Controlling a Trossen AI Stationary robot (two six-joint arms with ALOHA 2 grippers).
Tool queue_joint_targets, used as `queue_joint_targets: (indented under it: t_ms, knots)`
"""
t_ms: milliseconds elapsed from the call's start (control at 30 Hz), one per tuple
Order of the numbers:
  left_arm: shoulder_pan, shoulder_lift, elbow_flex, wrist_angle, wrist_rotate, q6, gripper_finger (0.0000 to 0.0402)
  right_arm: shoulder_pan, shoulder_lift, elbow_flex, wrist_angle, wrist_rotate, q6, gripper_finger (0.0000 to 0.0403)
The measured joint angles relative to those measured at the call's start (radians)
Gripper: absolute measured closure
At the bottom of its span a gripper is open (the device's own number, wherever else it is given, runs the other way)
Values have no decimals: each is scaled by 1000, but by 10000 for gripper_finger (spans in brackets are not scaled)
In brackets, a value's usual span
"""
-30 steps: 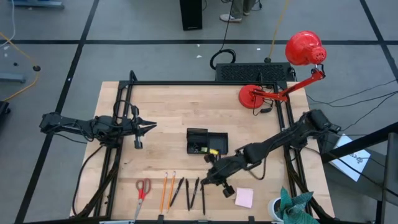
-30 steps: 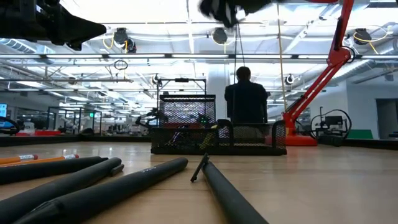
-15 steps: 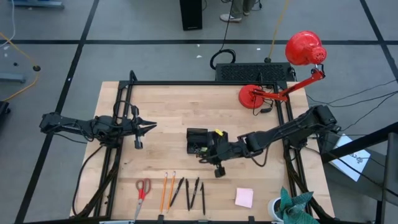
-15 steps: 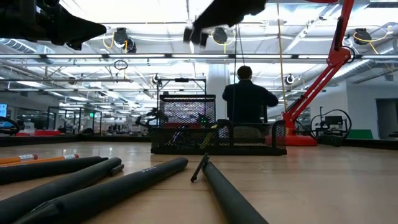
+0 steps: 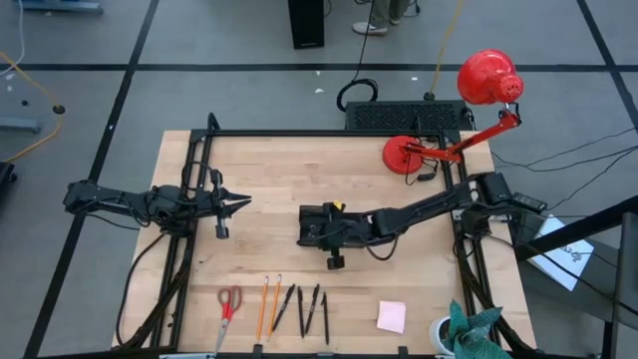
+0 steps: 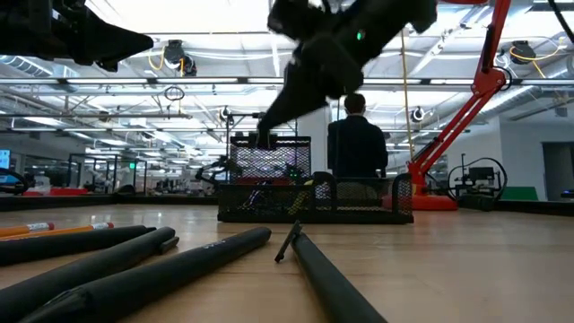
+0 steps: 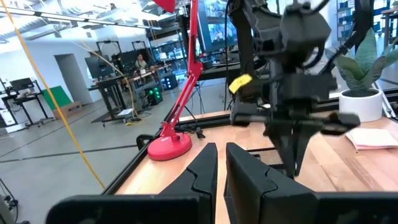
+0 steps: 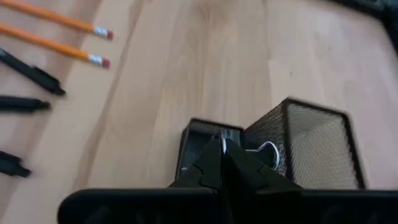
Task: Pick and place office supplies into organizer
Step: Put the black binder clip into the desk organizer
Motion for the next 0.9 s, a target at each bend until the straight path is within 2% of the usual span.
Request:
queue_joint_targets:
  t_ms: [667,767,900]
  knots:
    - [0,0,0,2,0,0,360,-15,98,0,-7,23,22,399]
    - [0,0,0,2,0,0,360,-13,96,0,-7,23,25,387]
    - [0,0,0,2,0,-2,360,-13,94,0,-7,21,62,347]
